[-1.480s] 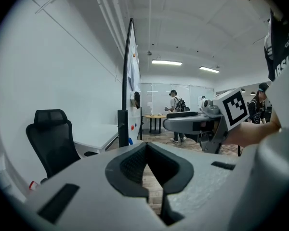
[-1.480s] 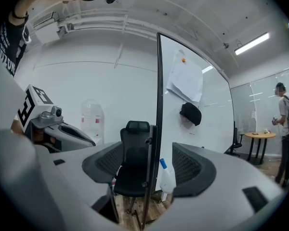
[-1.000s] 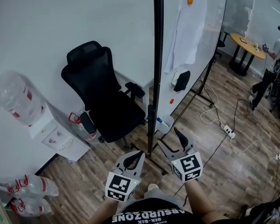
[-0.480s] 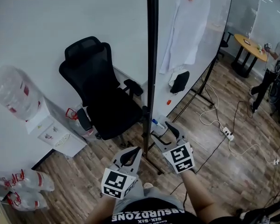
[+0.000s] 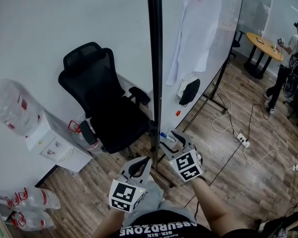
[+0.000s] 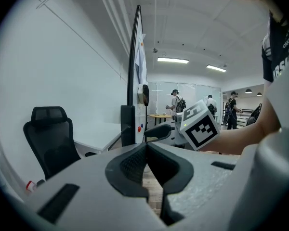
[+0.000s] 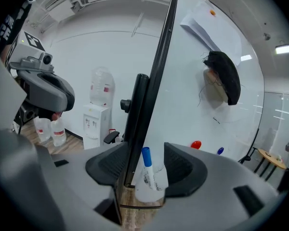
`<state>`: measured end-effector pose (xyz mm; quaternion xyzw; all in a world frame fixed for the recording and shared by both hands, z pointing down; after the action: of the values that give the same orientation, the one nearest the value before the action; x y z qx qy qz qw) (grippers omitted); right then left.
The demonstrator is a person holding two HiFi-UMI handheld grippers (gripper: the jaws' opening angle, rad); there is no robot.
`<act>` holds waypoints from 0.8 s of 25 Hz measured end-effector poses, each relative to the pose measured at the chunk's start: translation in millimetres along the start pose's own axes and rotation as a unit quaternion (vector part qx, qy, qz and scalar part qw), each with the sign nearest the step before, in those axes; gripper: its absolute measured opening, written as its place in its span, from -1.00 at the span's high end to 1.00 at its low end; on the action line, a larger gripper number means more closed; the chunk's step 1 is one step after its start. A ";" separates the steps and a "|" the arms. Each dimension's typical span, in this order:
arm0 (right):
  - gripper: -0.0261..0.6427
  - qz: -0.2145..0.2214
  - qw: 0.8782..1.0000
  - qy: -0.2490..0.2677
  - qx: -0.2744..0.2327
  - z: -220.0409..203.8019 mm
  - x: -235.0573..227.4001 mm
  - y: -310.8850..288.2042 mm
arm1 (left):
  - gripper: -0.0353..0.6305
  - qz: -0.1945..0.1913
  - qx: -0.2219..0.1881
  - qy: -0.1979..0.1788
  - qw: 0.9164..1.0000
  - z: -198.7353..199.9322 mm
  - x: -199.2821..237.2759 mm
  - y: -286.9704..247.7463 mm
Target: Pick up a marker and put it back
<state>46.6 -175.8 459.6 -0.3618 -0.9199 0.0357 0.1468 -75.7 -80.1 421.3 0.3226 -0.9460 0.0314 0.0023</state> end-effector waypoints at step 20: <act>0.54 0.022 0.997 0.037 0.063 -27.6 -3.8 -37.6 | 0.87 -0.017 0.015 0.031 0.999 -14.8 29.0 -28.8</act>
<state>32.8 -207.2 491.4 -0.3731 -0.9015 0.0839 0.2025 -81.4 -119.7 438.5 0.3373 -0.9394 0.0556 0.0273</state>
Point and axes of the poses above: the fingertips, and each gripper's own axes: y backward along the fingers, x to its left, z out of its top, the point moved 6 cm from there along y, backward along the fingers, and after that the axes turned 13 degrees about -x, right-handed, at the moved point
